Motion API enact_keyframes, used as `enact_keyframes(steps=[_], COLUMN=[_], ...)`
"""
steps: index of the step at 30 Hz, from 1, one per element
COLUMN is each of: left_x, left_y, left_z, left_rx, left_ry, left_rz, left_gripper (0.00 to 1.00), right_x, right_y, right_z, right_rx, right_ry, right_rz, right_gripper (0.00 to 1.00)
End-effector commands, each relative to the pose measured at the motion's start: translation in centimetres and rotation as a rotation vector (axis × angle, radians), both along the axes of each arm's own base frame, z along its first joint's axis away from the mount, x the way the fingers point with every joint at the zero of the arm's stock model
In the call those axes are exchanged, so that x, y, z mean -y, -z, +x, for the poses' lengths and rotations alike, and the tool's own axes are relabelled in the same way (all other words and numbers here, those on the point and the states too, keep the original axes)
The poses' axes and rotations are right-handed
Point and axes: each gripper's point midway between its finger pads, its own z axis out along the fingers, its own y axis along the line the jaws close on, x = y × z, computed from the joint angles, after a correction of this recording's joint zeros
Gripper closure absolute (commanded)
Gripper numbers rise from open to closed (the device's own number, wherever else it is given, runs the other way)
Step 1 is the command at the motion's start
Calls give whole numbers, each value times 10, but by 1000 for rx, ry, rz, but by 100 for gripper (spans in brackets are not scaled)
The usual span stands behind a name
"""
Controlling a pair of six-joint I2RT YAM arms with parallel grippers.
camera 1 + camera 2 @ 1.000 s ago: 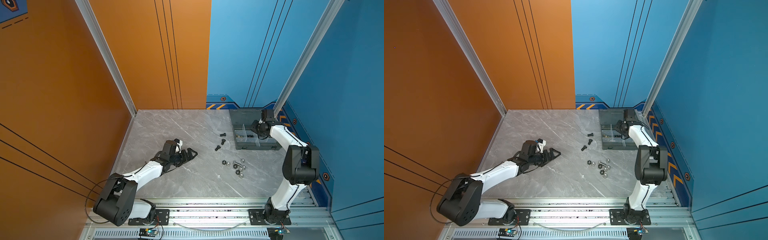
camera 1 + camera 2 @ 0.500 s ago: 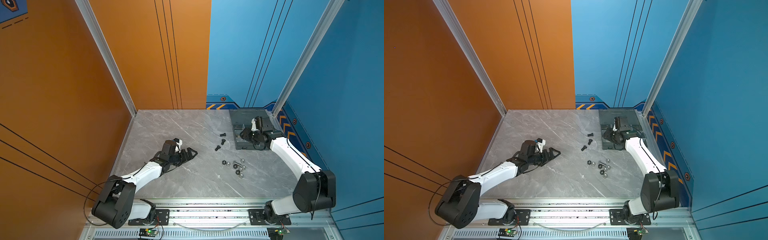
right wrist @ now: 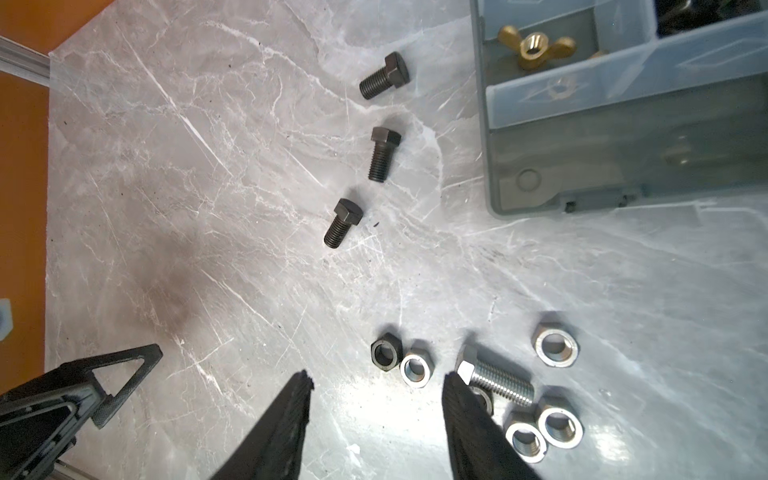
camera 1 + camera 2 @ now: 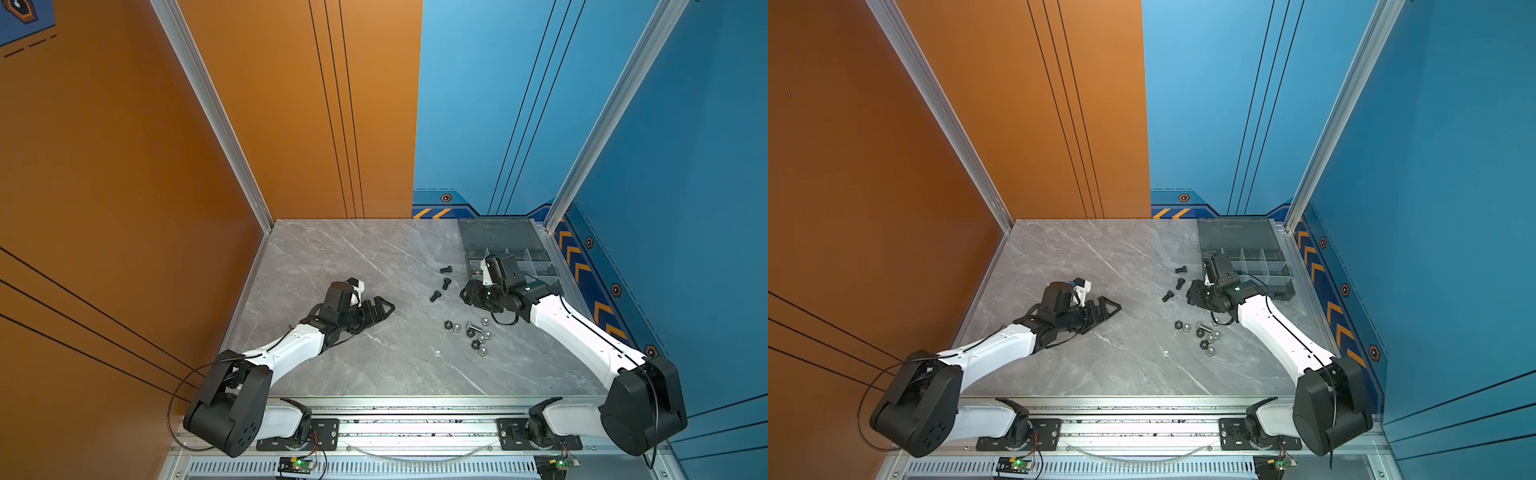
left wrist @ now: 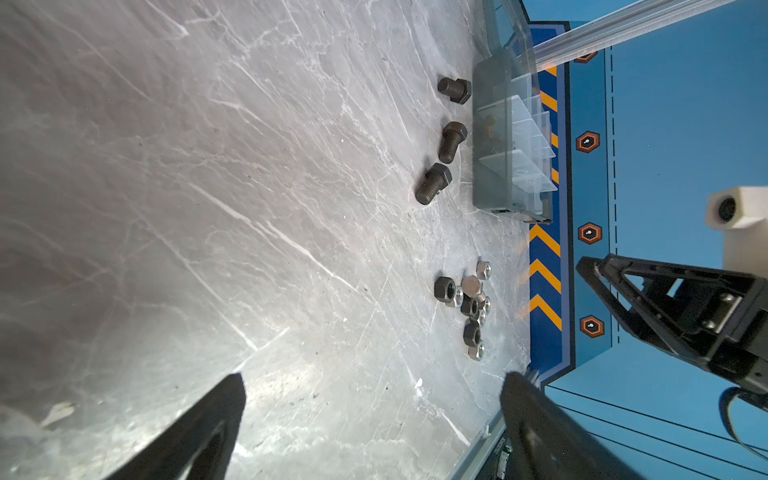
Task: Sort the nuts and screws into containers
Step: 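Move the right gripper down to the cluster of hex nuts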
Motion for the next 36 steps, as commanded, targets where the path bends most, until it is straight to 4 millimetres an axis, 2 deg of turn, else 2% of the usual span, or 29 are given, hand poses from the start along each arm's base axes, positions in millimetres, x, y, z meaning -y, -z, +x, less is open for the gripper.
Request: enact_keyframes(steps=[1, 7, 22, 36], left_x=[6, 12, 10, 12], left_y=[-4, -4, -12, -13], left_z=[3, 5, 11, 3], left_rx=[3, -6, -11, 9], left_ry=[-3, 8, -37, -47], left_rz=[-1, 7, 44, 91], left_gripper=[2, 2, 2, 2], right_x=[4, 4, 20, 25], right_y=[6, 15, 11, 33], right_z=[-9, -20, -39, -54], right_rx=[-10, -22, 1, -44], right_ry=[28, 20, 8, 5], right_rz=[-23, -45, -104, -114], right_gripper=[45, 44, 41, 39])
